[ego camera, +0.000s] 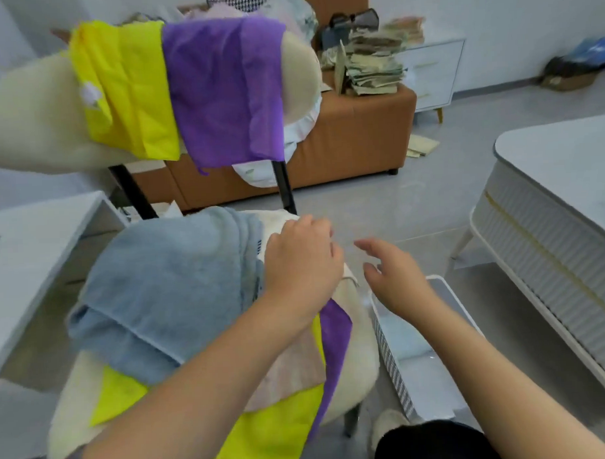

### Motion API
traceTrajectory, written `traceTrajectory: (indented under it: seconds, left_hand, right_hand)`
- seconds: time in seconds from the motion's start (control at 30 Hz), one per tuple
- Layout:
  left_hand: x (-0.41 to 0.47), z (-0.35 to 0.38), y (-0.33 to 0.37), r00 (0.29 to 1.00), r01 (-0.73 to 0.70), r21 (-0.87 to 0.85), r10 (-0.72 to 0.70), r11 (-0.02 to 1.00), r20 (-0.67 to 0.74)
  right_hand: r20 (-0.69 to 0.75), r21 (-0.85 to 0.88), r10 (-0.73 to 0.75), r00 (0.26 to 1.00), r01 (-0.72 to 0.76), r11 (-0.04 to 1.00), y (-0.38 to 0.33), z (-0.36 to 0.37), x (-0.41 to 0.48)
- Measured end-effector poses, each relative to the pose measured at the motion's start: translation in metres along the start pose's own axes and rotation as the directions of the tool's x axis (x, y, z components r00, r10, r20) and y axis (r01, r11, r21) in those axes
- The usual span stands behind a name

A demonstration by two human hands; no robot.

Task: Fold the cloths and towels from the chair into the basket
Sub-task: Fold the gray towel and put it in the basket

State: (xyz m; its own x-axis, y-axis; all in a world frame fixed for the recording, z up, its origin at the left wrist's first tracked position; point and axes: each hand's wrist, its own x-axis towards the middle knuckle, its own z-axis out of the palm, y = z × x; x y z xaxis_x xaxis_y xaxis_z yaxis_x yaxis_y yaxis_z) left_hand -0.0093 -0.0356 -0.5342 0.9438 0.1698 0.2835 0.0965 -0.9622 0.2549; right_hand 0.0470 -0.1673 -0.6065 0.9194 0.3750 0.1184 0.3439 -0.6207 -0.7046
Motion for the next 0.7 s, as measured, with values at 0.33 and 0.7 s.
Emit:
traceTrajectory:
  seconds: [0.33, 0.7]
  left_hand:
    - [-0.072, -0.046, -0.143, 0.969, 0.01, -0.191, -0.056, 0.982, -0.24]
    - [-0.085, -0.04, -0.187, 0.928, -0.302, -0.137, 0.324, 0.943, 0.186]
  right_hand:
    - [-0.072, 0.145, -0.129, 0.989, 0.138, 0.98, -0.131, 0.067, -0.016]
    - [-0.152, 0.145, -0.097, 0.984, 0.119, 0.982, -0.122, 0.104, -0.022]
